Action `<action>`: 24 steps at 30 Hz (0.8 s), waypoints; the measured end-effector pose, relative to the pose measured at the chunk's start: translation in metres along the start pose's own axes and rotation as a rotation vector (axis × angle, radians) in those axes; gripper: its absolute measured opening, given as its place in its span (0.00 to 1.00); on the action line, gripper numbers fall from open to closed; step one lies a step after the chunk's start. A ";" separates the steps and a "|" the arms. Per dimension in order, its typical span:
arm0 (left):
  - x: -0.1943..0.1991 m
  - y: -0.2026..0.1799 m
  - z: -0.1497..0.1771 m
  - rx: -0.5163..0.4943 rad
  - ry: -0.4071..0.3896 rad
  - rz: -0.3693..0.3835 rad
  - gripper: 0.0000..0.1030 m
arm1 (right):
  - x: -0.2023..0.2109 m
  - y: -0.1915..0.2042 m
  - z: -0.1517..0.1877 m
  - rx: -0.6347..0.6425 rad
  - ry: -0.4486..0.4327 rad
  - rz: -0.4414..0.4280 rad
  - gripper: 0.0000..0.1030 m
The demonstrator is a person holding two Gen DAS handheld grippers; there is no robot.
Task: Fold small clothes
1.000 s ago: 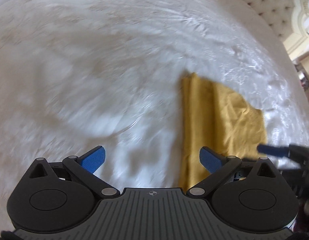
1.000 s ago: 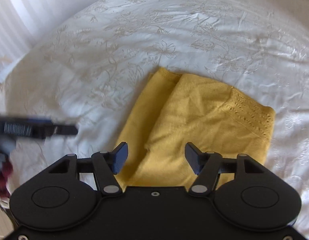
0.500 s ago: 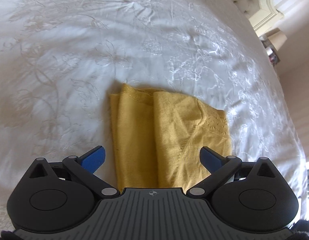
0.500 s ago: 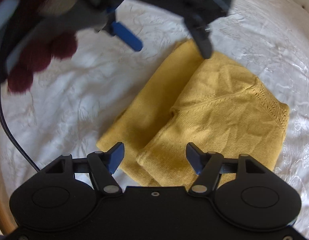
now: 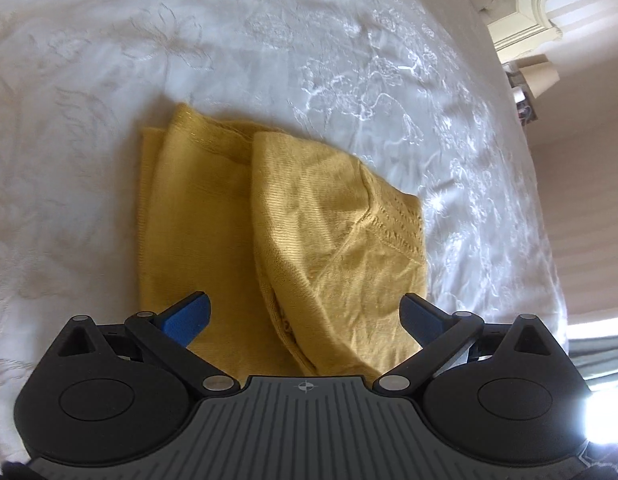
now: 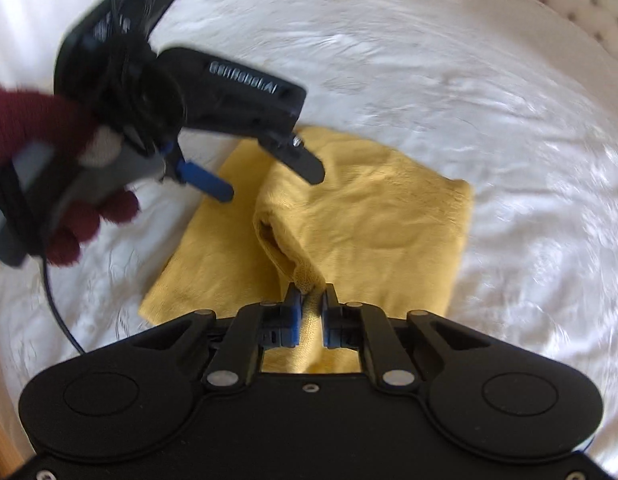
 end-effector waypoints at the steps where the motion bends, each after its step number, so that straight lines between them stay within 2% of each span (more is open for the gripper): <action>1: -0.005 0.000 -0.002 0.011 0.002 0.008 1.00 | -0.001 0.000 -0.001 -0.002 0.002 0.000 0.15; 4: -0.018 -0.002 -0.010 0.051 0.000 0.035 1.00 | -0.002 0.001 0.001 -0.010 0.009 -0.018 0.15; 7: -0.023 -0.005 -0.023 0.041 -0.038 0.033 0.97 | -0.001 0.005 0.002 -0.011 0.009 -0.028 0.15; 9: -0.022 -0.006 -0.031 0.017 -0.073 -0.007 0.74 | -0.002 0.007 0.003 -0.020 0.008 -0.033 0.15; 10: -0.022 -0.005 -0.033 0.004 -0.077 -0.043 0.49 | -0.002 0.008 0.004 -0.024 0.008 -0.036 0.15; 11: -0.022 -0.002 -0.036 -0.011 -0.073 -0.086 0.37 | -0.003 0.009 0.005 -0.028 0.008 -0.037 0.15; 12: -0.023 0.000 -0.037 -0.022 -0.064 -0.102 0.34 | -0.002 0.010 0.005 -0.032 0.007 -0.039 0.15; 13: -0.024 0.000 -0.038 -0.028 -0.060 -0.092 0.25 | -0.001 0.011 0.006 -0.036 0.005 -0.040 0.15; 14: -0.023 0.000 -0.039 -0.027 -0.070 -0.068 0.10 | 0.000 0.011 0.006 -0.037 0.004 -0.040 0.15; 16: -0.017 0.001 -0.040 -0.031 -0.088 -0.075 0.10 | 0.003 0.013 0.006 -0.039 -0.002 -0.042 0.15; 19: 0.003 -0.016 -0.038 -0.131 -0.112 -0.080 0.10 | 0.016 0.018 0.001 -0.046 -0.031 -0.063 0.14; 21: 0.024 -0.030 -0.037 -0.216 -0.135 -0.080 0.10 | 0.027 0.028 -0.004 -0.042 -0.052 -0.102 0.14; 24: 0.050 -0.033 -0.038 -0.252 -0.162 -0.069 0.10 | 0.031 0.052 -0.008 0.006 -0.056 -0.159 0.14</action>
Point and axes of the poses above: each gripper's, at about its wrist camera, not at the fingertips, and x roughly against the way its jaws point, y to its left, z to its underside, the point moved 10 cm from there along -x, roughly the way its jaws point, and after that the axes turned 3 degrees about z, right-handed, at the moved point
